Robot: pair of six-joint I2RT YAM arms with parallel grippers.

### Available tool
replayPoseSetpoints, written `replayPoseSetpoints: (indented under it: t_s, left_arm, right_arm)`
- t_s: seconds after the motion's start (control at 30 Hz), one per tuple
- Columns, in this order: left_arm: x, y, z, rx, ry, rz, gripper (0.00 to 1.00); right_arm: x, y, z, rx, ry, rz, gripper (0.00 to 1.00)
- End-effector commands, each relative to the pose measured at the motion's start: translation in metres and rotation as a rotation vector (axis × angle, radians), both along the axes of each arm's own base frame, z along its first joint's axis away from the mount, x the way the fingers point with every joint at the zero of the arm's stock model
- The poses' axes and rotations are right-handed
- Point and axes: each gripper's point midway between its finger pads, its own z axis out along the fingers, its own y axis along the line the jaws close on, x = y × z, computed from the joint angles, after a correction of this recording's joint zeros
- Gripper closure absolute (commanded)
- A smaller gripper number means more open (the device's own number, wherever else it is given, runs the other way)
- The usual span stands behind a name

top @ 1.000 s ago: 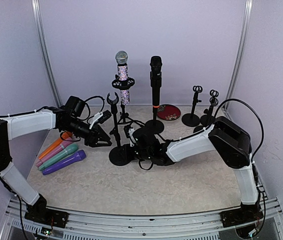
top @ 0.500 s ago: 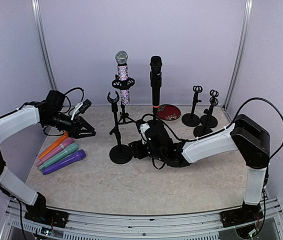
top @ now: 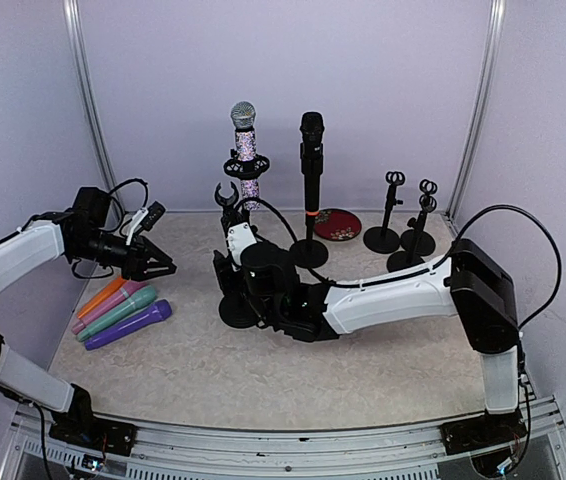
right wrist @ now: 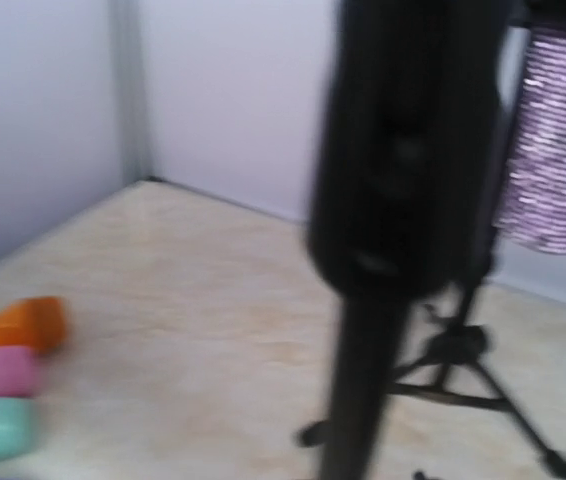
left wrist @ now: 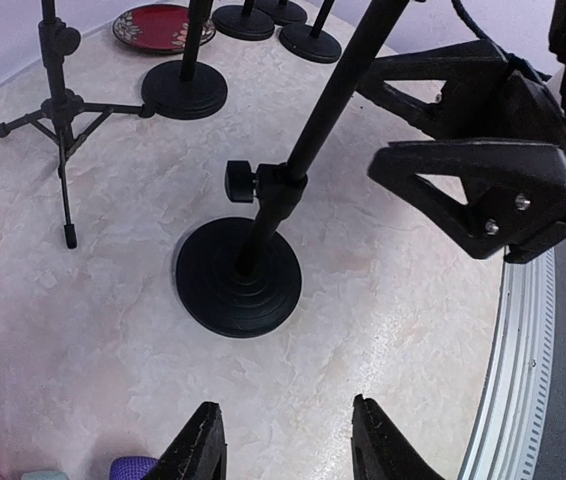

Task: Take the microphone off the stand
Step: Move the microphone stand to the center of the board.

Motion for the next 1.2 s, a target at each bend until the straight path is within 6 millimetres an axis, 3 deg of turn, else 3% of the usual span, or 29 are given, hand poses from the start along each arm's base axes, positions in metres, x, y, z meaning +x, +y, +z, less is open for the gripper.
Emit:
replayPoseSetpoints:
  t_s: [0.0,0.13,0.4,0.7,0.97,1.07,1.17]
  left_arm:
    - [0.001,0.000,0.005,-0.012,-0.025,0.004,0.58]
    - [-0.004,0.000,0.006,-0.012,-0.038,-0.007,0.58]
    - [-0.006,0.001,0.005,-0.013,-0.043,-0.003,0.58]
    - [-0.008,0.001,0.012,-0.012,-0.069,-0.006,0.58]
    - [-0.007,0.000,0.016,-0.021,-0.080,-0.006,0.58]
    - [-0.006,0.000,0.019,-0.023,-0.084,-0.003,0.58]
    - [-0.006,0.000,0.020,-0.019,-0.090,-0.001,0.58]
  right_arm:
    - [0.010,-0.015,0.002,-0.064,-0.124,-0.180,0.47]
    - [0.005,-0.023,0.021,-0.037,-0.198,-0.202,0.44]
    - [-0.015,-0.018,0.091,0.124,-0.354,-0.071,0.43]
    - [-0.010,-0.023,0.123,0.172,-0.407,-0.089,0.45]
    - [-0.007,-0.025,0.152,0.172,-0.454,-0.126,0.32]
    - [-0.003,-0.022,0.157,0.171,-0.457,-0.128,0.38]
    - [-0.001,-0.020,0.160,0.178,-0.459,-0.124,0.50]
